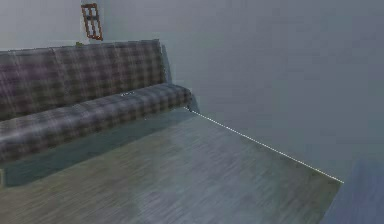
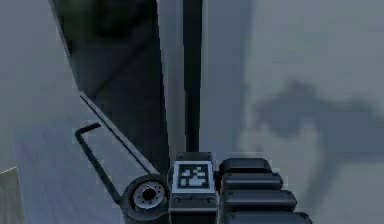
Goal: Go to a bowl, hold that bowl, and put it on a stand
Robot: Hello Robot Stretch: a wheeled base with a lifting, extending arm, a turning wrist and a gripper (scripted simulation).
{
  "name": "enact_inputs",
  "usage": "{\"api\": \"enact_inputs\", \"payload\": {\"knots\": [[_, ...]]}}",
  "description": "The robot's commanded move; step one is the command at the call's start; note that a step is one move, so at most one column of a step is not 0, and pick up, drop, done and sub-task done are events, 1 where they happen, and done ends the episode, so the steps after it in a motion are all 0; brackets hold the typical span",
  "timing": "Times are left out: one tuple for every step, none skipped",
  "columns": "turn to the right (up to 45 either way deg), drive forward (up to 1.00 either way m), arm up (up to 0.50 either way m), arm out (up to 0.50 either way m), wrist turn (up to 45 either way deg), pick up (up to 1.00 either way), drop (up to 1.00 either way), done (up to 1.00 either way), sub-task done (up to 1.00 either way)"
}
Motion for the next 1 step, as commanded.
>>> {"api": "enact_inputs", "payload": {"knots": [[-15.0,0.00,0.00,0.00,0.0,0.00,0.00,0.00,0.00]]}}
